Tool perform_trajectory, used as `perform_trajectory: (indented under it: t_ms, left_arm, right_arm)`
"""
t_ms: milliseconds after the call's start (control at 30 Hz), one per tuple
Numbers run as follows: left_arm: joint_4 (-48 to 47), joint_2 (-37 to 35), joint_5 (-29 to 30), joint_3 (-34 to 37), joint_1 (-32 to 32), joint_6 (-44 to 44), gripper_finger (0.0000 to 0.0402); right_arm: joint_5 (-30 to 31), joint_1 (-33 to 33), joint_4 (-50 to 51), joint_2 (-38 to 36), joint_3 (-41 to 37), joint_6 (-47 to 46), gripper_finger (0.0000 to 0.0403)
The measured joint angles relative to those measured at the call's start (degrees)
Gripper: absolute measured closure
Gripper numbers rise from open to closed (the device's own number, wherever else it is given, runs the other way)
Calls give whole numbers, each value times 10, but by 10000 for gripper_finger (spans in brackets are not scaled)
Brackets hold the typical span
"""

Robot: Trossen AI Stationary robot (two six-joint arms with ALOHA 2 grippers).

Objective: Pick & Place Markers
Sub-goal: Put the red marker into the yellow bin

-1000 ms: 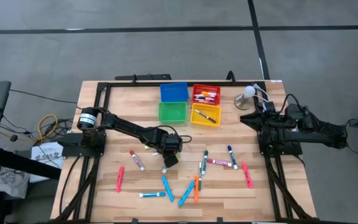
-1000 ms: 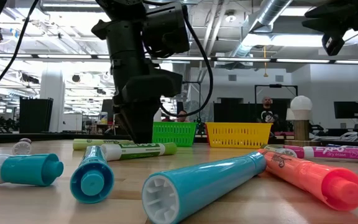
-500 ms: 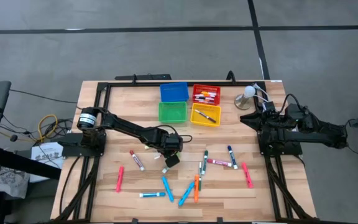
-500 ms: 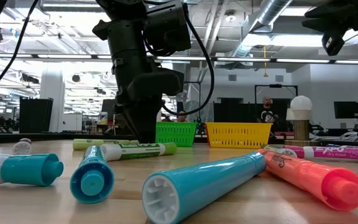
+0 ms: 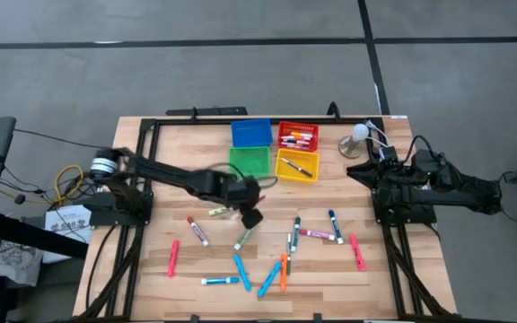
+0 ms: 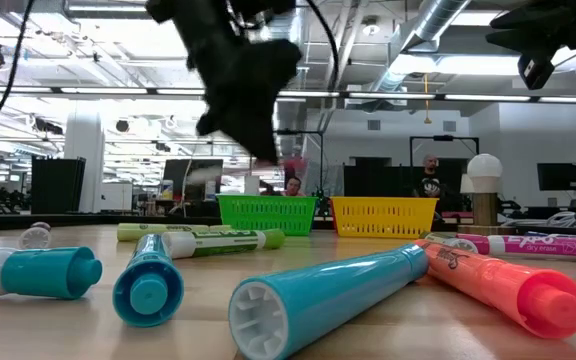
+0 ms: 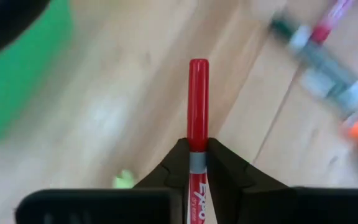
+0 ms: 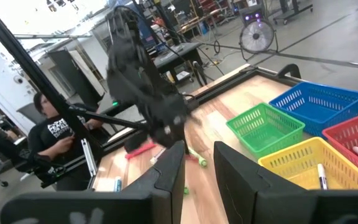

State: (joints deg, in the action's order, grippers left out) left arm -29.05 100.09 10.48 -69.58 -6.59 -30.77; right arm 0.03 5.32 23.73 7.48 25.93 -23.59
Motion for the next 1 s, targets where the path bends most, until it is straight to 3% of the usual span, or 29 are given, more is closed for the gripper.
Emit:
perform_trajectory:
  t_ms: [300,400,667,1000]
  left_arm:
    - [137,-136,11,0,33,5,363]
    - [198,-158,10,0,39,23,367]
    - [340,-160,1,0,41,31,367]
    - [386,-148,1,0,41,22,365]
  right_arm:
    - [-2,-1,-9,10,0,-68,327]
    - [-28,-8,-46,33,0,-68,327]
    - [-52,-39,-216,158,0,-60,327]
    - [-52,-52,-416,343,0,-43,281]
